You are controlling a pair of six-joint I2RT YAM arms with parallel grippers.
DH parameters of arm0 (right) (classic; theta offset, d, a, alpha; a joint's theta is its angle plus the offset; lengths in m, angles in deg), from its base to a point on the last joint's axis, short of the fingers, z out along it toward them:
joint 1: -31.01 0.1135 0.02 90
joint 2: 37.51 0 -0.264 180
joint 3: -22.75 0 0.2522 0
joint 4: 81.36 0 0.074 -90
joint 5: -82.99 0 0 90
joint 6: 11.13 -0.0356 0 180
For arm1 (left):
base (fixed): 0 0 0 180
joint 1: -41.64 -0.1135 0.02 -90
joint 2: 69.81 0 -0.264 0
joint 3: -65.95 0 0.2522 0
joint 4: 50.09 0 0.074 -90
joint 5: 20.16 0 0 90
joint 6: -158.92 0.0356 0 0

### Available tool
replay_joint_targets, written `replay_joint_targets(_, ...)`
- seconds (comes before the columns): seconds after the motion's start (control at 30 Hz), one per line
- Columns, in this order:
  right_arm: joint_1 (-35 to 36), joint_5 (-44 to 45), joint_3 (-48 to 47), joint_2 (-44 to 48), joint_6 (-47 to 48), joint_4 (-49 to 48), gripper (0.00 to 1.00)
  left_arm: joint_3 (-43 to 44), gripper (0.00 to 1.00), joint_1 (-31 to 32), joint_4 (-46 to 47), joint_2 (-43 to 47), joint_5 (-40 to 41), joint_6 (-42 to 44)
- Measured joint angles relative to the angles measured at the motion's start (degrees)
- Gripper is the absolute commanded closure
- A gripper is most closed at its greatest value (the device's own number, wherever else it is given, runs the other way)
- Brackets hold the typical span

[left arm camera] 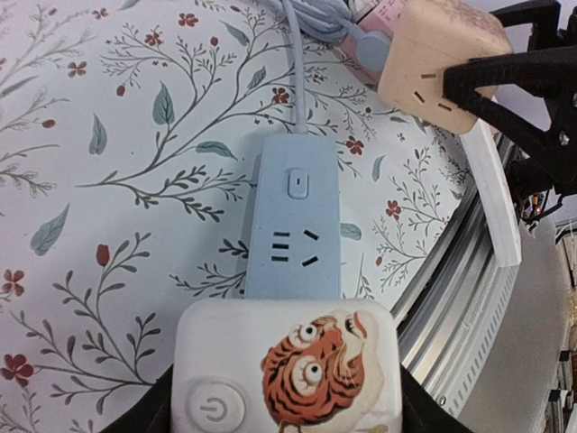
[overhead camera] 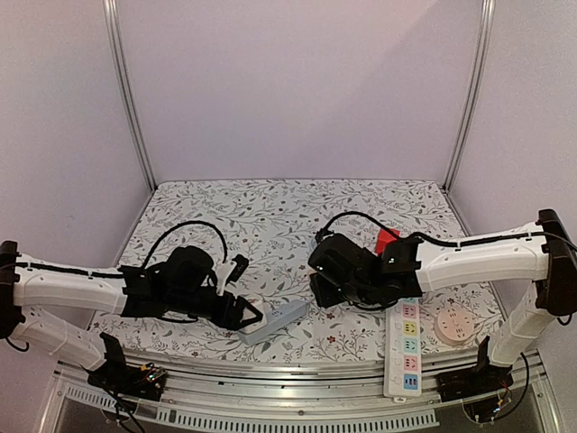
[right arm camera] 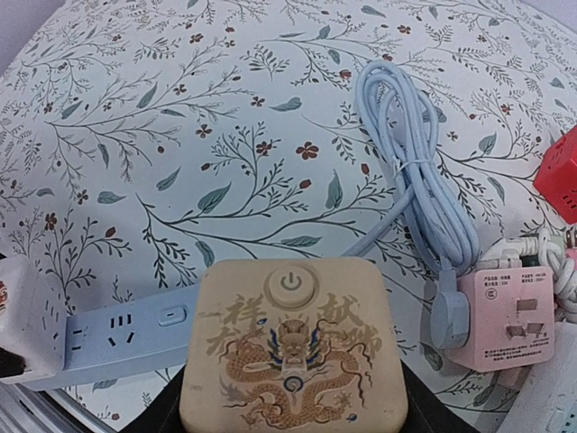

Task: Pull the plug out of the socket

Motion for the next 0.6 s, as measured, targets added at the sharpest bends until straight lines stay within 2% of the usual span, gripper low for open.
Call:
replay_joint_targets(0.3, -2.21, 3.80, 1.81, 5.20, 0.35, 1.70, 1.00, -2.47, 1.00, 0.04, 0.24, 3.98, 2.91, -4.24)
replay_joint_targets(0.6, -13.20, 9.35, 8.76, 16.79, 0.70, 7.45, 0.99, -3.56, 1.00, -0.28, 2.78, 4.44, 1.81, -8.33)
